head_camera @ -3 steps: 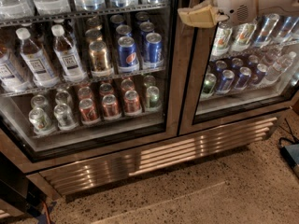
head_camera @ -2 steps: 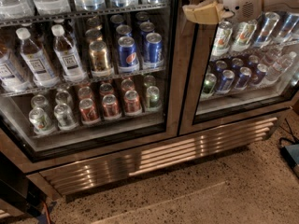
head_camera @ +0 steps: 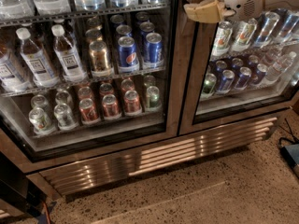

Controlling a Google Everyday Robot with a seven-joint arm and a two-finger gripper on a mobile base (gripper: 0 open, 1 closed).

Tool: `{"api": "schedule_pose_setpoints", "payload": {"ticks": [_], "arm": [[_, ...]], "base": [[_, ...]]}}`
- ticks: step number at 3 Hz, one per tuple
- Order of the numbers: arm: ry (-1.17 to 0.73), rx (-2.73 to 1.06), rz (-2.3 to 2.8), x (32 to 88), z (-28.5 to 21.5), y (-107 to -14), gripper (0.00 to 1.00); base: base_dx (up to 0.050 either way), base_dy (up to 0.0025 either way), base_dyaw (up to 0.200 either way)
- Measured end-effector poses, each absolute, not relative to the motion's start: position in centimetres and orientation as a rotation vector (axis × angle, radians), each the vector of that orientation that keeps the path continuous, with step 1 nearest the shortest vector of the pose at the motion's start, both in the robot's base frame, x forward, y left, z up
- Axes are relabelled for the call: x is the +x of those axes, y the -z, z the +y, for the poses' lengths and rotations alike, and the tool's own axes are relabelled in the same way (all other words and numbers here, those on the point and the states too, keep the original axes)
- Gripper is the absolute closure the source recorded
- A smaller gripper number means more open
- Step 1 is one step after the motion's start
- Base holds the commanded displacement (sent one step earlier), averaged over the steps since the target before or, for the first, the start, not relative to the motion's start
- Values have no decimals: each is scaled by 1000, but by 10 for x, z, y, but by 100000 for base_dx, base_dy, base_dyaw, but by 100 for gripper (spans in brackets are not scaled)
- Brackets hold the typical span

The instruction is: Open left fridge door

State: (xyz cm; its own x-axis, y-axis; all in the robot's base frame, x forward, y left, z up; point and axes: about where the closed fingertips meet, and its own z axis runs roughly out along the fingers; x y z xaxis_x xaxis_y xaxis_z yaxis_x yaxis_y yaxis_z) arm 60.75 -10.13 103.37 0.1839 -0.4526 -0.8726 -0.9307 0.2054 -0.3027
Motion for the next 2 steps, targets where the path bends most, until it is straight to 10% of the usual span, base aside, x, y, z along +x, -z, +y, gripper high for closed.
{"api": "schedule_pose_setpoints", "payload": {"ticks": [1, 2], "arm": [[-576, -1410, 1432, 612, -104, -1036, 100], [-576, -1410, 1432, 624, -111, -1040, 100]], "base": [[0, 0, 0], [-4800, 0, 3]]}}
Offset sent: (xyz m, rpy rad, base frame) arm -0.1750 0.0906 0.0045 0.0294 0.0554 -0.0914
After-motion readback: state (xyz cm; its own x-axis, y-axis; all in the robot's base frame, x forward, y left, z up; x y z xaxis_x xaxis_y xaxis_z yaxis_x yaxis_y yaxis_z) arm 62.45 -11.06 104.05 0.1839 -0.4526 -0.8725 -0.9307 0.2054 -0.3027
